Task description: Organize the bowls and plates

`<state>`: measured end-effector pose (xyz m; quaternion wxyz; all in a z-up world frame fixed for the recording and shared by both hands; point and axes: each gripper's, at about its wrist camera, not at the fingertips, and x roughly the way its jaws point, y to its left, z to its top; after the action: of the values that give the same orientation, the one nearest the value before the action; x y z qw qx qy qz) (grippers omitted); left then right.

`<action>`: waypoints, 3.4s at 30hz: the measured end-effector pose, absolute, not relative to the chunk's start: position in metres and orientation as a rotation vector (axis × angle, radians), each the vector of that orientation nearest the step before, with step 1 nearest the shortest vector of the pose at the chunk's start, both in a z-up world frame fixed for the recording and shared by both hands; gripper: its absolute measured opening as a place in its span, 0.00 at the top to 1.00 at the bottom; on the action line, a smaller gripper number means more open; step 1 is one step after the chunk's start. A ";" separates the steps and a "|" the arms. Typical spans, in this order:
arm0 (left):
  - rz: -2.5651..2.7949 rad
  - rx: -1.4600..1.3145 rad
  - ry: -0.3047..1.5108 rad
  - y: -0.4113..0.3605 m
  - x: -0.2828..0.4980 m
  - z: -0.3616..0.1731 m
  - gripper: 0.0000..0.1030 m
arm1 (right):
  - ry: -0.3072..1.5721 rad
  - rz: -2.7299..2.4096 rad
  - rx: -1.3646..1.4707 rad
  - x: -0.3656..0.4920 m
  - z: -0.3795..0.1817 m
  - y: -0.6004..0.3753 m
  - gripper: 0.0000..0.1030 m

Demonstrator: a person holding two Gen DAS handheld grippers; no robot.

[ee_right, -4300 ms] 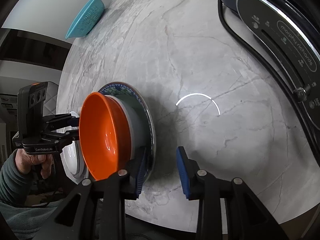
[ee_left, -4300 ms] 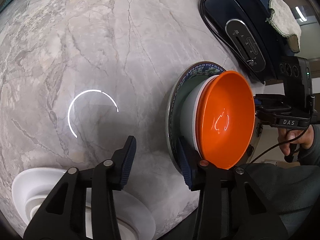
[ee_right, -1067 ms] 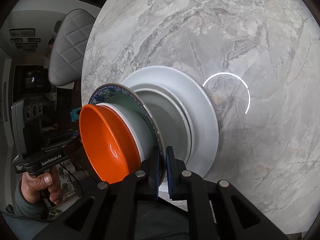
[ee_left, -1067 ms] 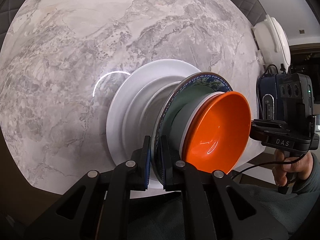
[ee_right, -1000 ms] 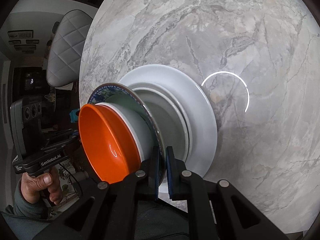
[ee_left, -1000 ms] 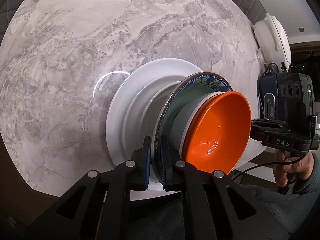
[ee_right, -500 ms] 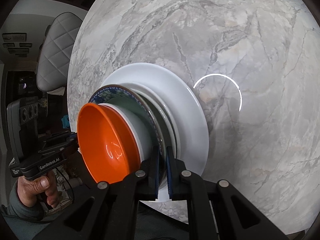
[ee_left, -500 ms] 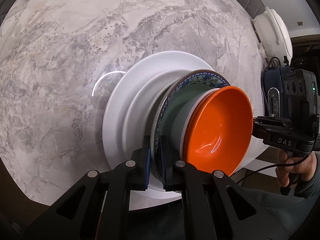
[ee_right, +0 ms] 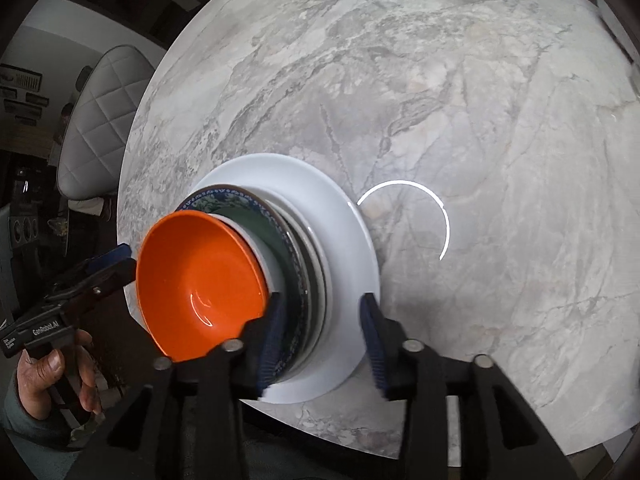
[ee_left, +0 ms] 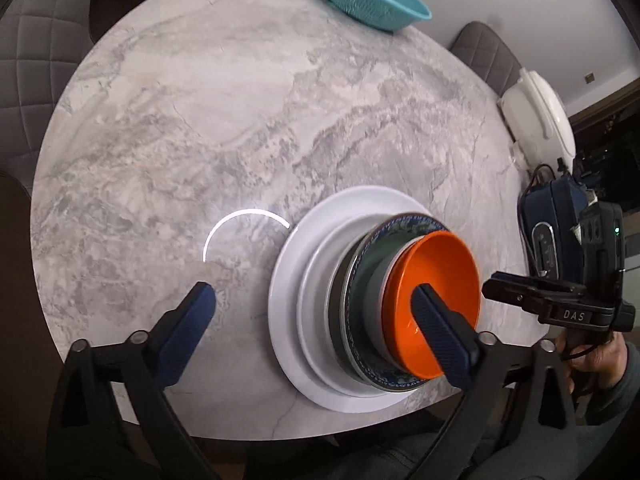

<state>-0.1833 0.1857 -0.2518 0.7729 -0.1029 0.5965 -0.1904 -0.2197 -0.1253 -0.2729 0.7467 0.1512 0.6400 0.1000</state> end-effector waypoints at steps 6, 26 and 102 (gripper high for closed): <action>-0.293 -0.136 1.035 0.197 -0.203 -0.193 0.00 | 1.263 0.092 0.349 -0.248 -0.241 -0.146 0.16; -0.020 -0.152 0.987 0.128 -0.297 -0.068 0.02 | 0.874 0.055 0.135 -0.296 -0.109 -0.137 0.11; -0.176 0.074 1.016 0.108 -0.285 -0.061 0.02 | 0.936 -0.213 0.141 -0.335 -0.110 -0.105 0.11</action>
<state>-0.2850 0.1083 -0.0610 0.8693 0.0355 0.4857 -0.0842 -0.3353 -0.1048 -0.1096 0.8847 0.0676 0.4497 -0.1025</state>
